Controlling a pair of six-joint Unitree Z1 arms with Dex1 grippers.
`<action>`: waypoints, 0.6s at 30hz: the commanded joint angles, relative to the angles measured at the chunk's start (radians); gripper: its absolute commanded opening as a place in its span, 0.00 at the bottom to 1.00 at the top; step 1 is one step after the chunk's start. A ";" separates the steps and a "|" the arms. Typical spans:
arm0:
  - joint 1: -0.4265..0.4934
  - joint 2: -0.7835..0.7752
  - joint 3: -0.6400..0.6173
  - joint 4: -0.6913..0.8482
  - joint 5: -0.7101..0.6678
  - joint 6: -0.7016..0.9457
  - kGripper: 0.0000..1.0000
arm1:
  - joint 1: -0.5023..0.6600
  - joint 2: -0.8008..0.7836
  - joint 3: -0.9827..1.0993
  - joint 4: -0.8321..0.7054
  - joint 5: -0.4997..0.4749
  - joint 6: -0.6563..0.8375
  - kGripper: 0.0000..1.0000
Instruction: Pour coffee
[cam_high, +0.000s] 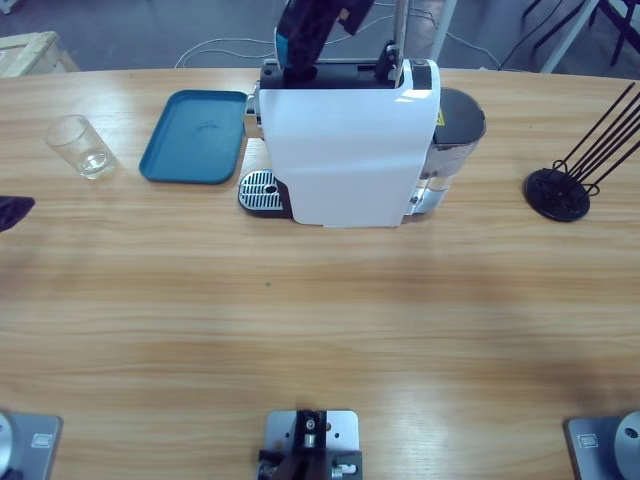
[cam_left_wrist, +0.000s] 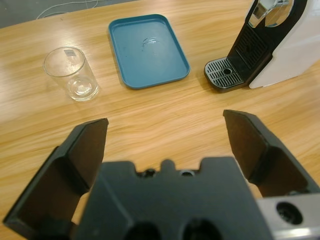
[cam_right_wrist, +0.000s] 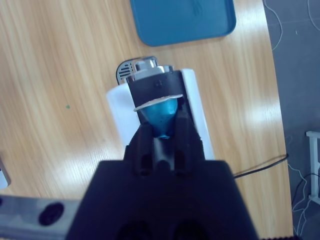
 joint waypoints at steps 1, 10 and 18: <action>-0.006 -0.024 0.039 -0.010 -0.008 0.000 0.98 | 0.007 0.051 -0.002 0.019 -0.021 0.014 0.00; -0.006 -0.024 0.039 -0.010 -0.006 -0.001 0.98 | 0.007 0.081 -0.010 0.019 -0.007 0.016 0.00; -0.006 -0.027 0.039 -0.010 -0.005 -0.001 0.98 | 0.007 0.095 -0.010 0.026 0.001 0.020 0.00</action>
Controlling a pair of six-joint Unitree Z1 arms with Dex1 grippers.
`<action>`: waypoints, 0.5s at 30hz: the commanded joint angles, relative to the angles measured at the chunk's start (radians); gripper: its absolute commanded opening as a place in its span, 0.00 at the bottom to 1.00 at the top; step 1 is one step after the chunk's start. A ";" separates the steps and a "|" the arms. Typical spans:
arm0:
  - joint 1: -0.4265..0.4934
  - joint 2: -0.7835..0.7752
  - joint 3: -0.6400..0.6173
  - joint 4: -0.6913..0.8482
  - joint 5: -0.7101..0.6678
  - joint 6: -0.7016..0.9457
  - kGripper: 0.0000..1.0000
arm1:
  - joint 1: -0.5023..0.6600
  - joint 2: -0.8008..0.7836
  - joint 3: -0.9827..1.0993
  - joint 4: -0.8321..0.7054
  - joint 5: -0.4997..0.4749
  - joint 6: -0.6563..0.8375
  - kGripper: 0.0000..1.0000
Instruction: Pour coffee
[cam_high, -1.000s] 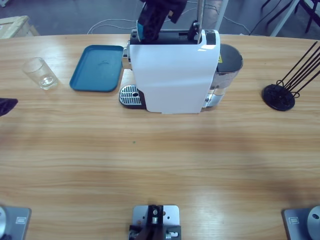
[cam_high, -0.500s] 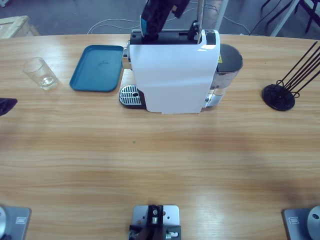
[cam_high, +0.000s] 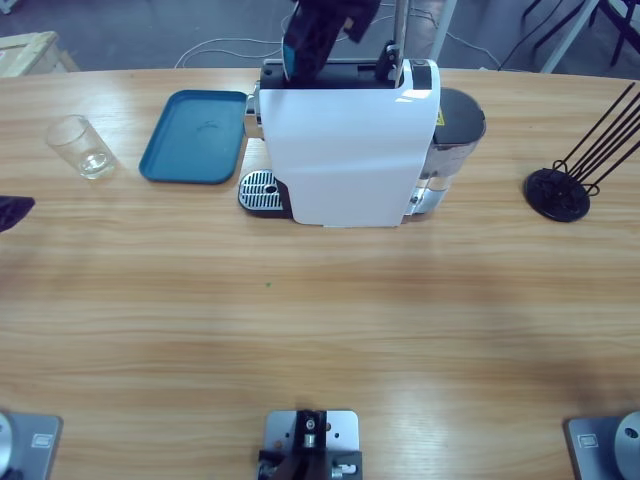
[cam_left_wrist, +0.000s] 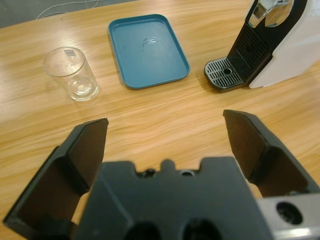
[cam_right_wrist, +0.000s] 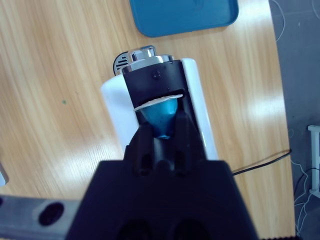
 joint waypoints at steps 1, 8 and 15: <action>-0.006 -0.027 0.039 -0.010 -0.006 -0.001 0.98 | 0.007 0.075 -0.007 0.014 0.012 0.015 0.00; -0.006 -0.027 0.039 -0.010 -0.006 0.000 0.98 | 0.007 0.083 -0.029 0.041 0.010 0.016 0.06; -0.006 -0.027 0.039 -0.011 -0.006 0.000 0.98 | 0.007 0.103 -0.057 0.064 0.015 0.025 0.83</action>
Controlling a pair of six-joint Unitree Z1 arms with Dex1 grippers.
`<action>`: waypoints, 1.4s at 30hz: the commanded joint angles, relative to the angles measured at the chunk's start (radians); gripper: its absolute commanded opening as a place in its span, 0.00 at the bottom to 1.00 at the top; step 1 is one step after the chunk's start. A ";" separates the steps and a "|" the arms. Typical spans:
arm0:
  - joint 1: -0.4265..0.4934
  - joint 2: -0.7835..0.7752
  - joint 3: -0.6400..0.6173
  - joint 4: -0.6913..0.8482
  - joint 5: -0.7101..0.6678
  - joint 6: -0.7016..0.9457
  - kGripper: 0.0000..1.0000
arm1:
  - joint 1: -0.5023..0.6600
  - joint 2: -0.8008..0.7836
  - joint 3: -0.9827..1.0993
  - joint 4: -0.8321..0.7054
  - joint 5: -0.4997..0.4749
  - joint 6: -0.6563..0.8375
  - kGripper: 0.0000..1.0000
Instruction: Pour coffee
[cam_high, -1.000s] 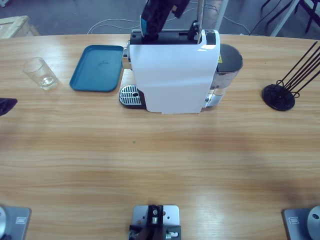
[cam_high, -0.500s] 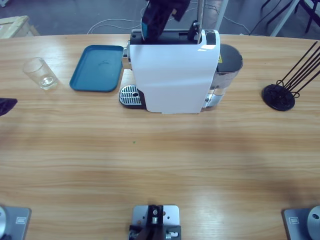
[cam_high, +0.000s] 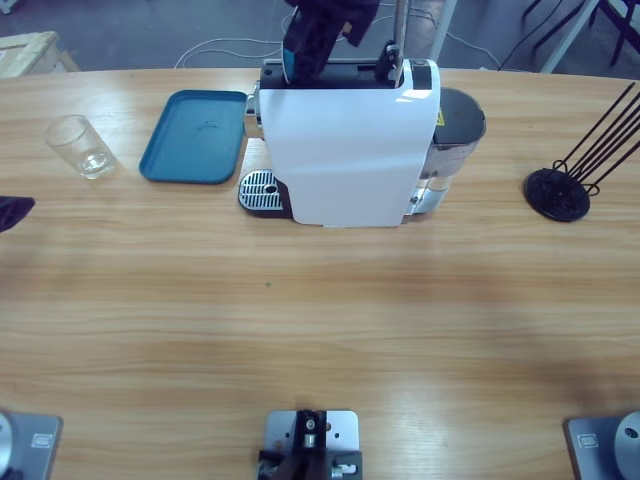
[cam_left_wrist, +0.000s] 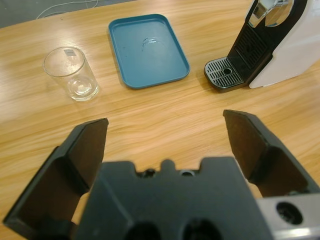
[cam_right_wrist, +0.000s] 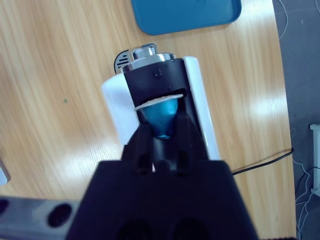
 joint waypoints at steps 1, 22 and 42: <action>-0.006 -0.026 0.039 -0.011 -0.006 0.000 0.98 | 0.007 0.092 -0.015 0.024 0.018 0.022 0.89; -0.006 -0.013 0.039 -0.013 -0.009 0.000 0.98 | 0.036 -0.523 -0.045 0.190 0.114 0.235 0.00; -0.006 -0.017 0.040 -0.013 -0.008 -0.001 0.97 | 0.045 -0.810 1.373 -1.229 -0.379 0.437 0.00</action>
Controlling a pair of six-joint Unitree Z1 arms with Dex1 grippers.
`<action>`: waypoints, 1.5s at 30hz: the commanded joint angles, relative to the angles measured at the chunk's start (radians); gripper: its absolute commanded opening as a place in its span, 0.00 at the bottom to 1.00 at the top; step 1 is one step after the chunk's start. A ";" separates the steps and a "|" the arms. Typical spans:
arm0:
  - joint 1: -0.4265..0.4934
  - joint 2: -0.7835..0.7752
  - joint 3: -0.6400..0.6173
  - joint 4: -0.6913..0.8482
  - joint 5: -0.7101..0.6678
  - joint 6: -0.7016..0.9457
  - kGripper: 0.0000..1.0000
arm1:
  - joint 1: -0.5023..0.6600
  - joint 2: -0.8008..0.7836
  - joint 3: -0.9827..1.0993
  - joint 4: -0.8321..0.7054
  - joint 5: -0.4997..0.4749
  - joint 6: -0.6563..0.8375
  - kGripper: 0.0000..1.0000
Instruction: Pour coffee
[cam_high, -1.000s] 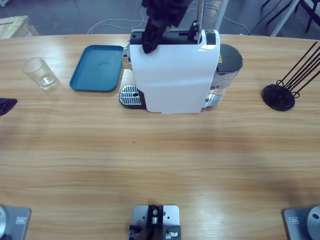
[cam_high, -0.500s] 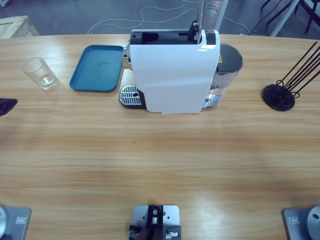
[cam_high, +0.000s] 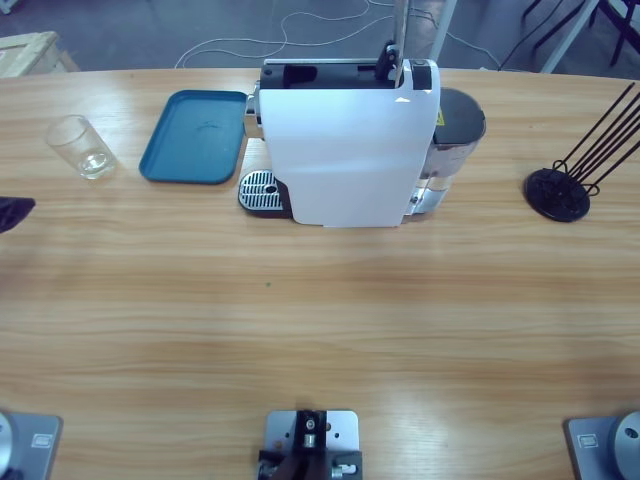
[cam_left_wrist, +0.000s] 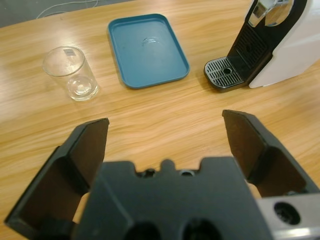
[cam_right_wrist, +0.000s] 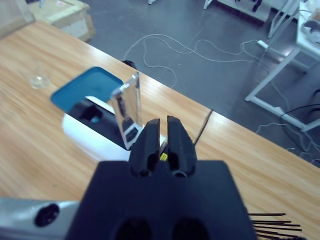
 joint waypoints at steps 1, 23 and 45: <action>-0.005 -0.017 0.036 -0.009 -0.008 -0.001 0.97 | -0.002 0.063 0.135 -0.248 0.055 -0.099 0.00; -0.005 -0.015 0.035 -0.009 -0.008 -0.001 0.97 | 0.066 0.335 -0.088 -0.171 -0.029 -0.140 0.00; -0.005 -0.043 0.038 -0.017 0.037 -0.010 0.99 | 0.124 0.552 -0.162 -0.090 0.053 -0.015 0.00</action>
